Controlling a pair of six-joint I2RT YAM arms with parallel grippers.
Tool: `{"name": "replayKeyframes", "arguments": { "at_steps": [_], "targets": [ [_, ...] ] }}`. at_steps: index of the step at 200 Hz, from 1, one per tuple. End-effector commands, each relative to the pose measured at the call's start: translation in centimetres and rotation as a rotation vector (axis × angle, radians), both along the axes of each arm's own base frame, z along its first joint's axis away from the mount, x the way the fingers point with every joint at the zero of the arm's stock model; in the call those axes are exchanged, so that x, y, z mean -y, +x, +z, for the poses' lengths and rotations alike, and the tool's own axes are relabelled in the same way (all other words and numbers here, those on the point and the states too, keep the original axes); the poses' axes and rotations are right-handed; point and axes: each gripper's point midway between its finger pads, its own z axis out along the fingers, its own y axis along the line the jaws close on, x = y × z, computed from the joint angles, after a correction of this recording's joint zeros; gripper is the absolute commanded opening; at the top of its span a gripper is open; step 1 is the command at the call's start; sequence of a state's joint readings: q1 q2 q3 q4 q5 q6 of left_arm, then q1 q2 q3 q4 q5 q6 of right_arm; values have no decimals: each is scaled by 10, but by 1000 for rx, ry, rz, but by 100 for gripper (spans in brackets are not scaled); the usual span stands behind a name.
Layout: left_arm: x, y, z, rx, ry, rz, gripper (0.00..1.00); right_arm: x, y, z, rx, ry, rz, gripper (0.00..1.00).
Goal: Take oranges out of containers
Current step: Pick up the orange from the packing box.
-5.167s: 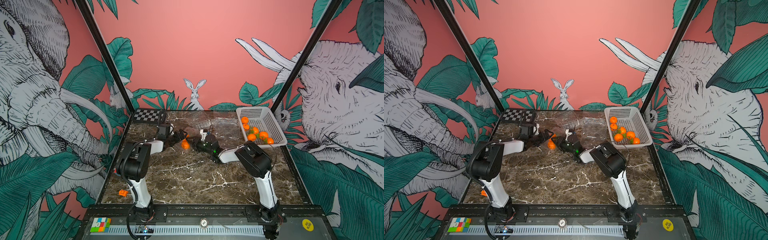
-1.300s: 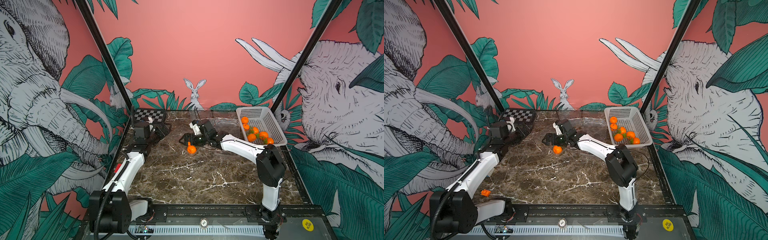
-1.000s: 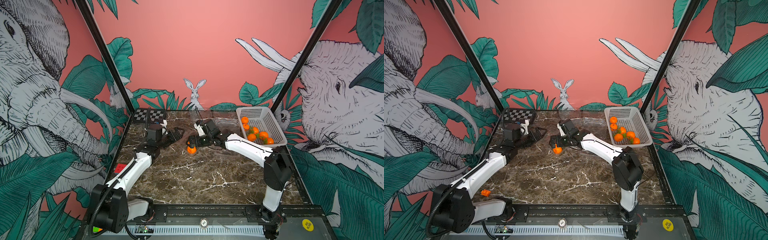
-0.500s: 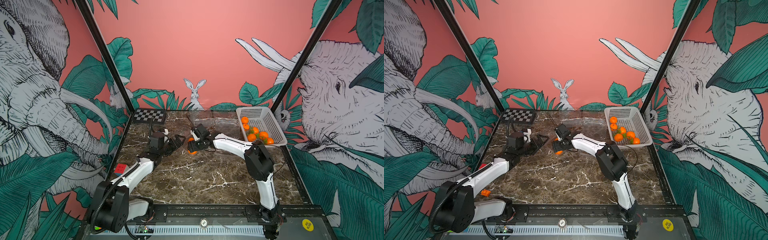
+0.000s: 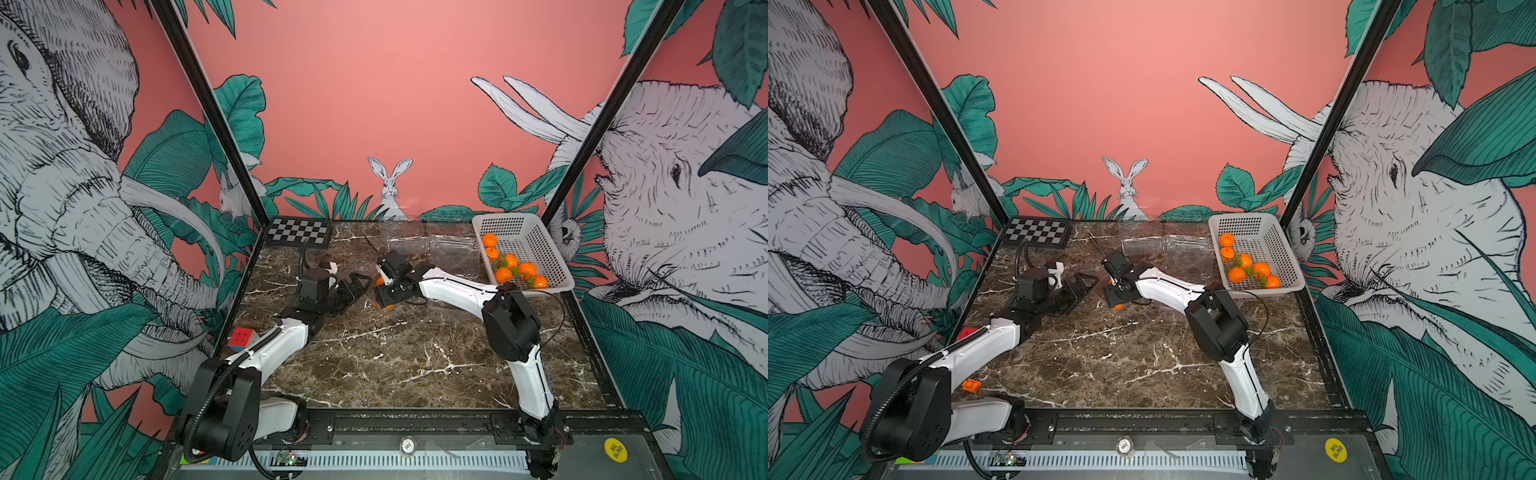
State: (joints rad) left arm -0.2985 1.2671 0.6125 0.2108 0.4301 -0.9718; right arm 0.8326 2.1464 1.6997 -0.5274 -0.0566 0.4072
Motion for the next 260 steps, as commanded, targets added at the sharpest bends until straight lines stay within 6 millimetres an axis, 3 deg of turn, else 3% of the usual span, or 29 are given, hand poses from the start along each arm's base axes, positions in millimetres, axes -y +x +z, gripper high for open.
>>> {"name": "replayKeyframes", "arguments": {
  "at_steps": [1,74,183,260],
  "targets": [
    [0,-2,0,8,-11,-2,99,2,-3,-10,1,-59,14,63],
    [-1,-4,-2,4,-7,4,99,0,-4,-20,-16,-65,-7,57],
    [-4,-7,4,13,9,6,99,2,3,46,75,86,-70,48],
    [-12,-11,32,80,61,12,99,11,15,91,111,198,-111,47]
  ]
}}
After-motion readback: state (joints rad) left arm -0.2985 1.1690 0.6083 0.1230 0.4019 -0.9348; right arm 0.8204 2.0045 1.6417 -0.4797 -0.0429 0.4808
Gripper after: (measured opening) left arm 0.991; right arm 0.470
